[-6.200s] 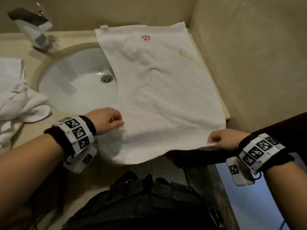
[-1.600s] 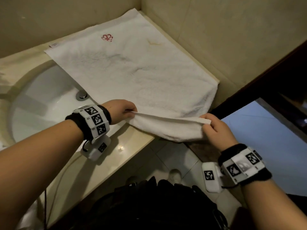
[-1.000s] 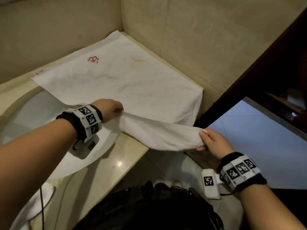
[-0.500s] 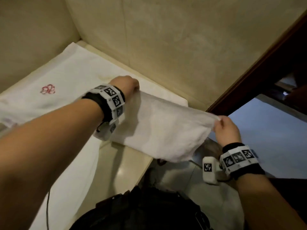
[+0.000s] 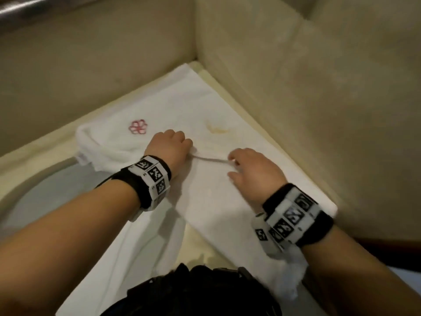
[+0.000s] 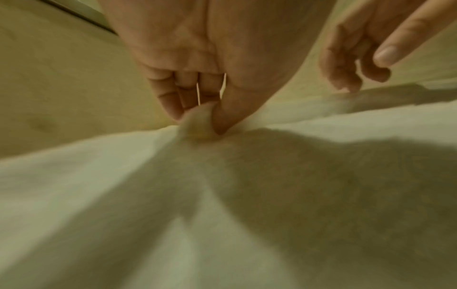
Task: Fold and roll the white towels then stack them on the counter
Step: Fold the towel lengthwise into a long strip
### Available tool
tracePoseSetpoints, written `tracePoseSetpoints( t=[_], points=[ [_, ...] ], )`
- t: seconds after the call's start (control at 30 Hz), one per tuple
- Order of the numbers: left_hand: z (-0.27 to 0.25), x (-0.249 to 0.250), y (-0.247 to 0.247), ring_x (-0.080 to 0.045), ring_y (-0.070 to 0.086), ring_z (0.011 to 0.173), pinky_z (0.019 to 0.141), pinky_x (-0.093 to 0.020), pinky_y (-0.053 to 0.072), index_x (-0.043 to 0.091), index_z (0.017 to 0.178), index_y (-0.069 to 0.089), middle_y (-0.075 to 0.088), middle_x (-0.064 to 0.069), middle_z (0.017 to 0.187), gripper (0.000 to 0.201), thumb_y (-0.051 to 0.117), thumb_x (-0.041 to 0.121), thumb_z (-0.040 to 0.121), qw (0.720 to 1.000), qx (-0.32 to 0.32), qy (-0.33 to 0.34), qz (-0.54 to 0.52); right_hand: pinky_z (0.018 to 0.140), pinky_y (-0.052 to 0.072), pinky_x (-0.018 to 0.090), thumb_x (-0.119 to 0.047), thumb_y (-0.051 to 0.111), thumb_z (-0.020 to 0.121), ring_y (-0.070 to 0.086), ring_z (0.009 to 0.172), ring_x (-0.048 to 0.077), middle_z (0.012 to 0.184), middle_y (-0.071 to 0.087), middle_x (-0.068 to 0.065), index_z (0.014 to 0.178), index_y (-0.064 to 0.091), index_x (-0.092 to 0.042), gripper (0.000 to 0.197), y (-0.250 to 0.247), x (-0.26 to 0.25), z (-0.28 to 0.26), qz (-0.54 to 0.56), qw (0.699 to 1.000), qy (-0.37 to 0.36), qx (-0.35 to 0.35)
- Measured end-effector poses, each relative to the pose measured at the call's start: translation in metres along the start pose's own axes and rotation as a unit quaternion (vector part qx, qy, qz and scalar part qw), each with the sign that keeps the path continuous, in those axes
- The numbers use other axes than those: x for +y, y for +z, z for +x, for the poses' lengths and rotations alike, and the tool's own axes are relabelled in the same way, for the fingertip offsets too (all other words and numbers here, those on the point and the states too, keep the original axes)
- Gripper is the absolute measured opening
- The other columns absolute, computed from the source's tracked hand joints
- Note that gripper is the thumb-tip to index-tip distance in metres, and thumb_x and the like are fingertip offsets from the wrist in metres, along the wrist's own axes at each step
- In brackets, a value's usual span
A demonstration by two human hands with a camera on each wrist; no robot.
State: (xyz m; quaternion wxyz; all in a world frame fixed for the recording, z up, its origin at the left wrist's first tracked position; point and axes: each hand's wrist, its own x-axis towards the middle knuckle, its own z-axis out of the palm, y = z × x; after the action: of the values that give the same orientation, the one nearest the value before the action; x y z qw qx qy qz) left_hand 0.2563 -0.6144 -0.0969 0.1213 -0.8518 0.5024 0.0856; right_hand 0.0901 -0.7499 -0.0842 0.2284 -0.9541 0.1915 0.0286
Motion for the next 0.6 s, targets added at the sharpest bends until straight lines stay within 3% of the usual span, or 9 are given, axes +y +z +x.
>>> tracePoseSetpoints(
  t=[0.1, 0.17, 0.27, 0.4, 0.53, 0.6],
  points=[
    [-0.011, -0.034, 0.003, -0.03, 0.048, 0.111, 0.089, -0.038, 0.037, 0.012, 0.121, 0.048, 0.053, -0.008, 0.12, 0.031, 0.042, 0.015, 0.09, 0.997, -0.021, -0.068, 0.034, 0.069, 0.035, 0.033, -0.027, 0.049, 0.089, 0.051, 0.102, 0.027, 0.117, 0.049, 0.006, 0.125, 0.038, -0.018, 0.038, 0.021, -0.034, 0.047, -0.129, 0.985, -0.094, -0.073],
    [-0.02, -0.058, 0.004, -0.03, 0.05, 0.112, 0.085, -0.037, 0.039, 0.011, 0.121, 0.048, 0.052, -0.01, 0.122, 0.031, 0.041, 0.014, 0.091, 0.993, -0.03, -0.111, 0.028, 0.066, 0.034, 0.034, -0.024, 0.046, 0.091, 0.051, 0.1, 0.028, 0.116, 0.048, 0.008, 0.123, 0.038, -0.014, 0.034, 0.028, -0.042, 0.069, -0.177, 0.975, -0.108, -0.081],
    [-0.036, -0.091, 0.004, -0.031, 0.052, 0.106, 0.081, -0.037, 0.041, 0.012, 0.12, 0.048, 0.054, -0.01, 0.118, 0.031, 0.045, 0.013, 0.089, 0.987, -0.027, -0.155, 0.017, 0.069, 0.039, 0.034, -0.025, 0.045, 0.092, 0.05, 0.1, 0.029, 0.114, 0.048, 0.009, 0.117, 0.043, -0.012, 0.028, 0.029, -0.051, 0.091, -0.176, 0.978, -0.082, -0.072],
    [-0.058, -0.128, 0.003, -0.033, 0.054, 0.104, 0.083, -0.039, 0.045, 0.013, 0.117, 0.052, 0.056, -0.011, 0.115, 0.034, 0.047, 0.007, 0.084, 0.977, -0.019, -0.209, -0.019, 0.076, 0.04, 0.037, -0.015, 0.046, 0.089, 0.049, 0.102, 0.031, 0.116, 0.048, 0.01, 0.116, 0.047, -0.012, 0.027, 0.039, -0.088, 0.118, -0.193, 0.963, -0.168, -0.083],
    [-0.082, -0.159, -0.004, -0.034, 0.055, 0.105, 0.087, -0.039, 0.047, 0.014, 0.118, 0.054, 0.057, -0.013, 0.117, 0.038, 0.048, 0.003, 0.083, 0.955, 0.006, -0.286, -0.079, 0.07, 0.037, 0.033, -0.018, 0.04, 0.094, 0.056, 0.102, 0.032, 0.124, 0.052, 0.012, 0.124, 0.042, -0.013, 0.031, 0.048, -0.134, 0.133, -0.151, 0.959, -0.226, -0.082],
    [-0.088, -0.169, -0.014, -0.034, 0.056, 0.104, 0.087, -0.04, 0.045, 0.017, 0.117, 0.057, 0.06, -0.012, 0.115, 0.042, 0.047, -0.002, 0.081, 0.943, 0.035, -0.314, -0.1, 0.068, 0.041, 0.033, -0.021, 0.035, 0.096, 0.06, 0.095, 0.032, 0.114, 0.058, 0.013, 0.117, 0.045, -0.012, 0.025, 0.043, -0.147, 0.136, -0.125, 0.959, -0.24, -0.084]
  ],
)
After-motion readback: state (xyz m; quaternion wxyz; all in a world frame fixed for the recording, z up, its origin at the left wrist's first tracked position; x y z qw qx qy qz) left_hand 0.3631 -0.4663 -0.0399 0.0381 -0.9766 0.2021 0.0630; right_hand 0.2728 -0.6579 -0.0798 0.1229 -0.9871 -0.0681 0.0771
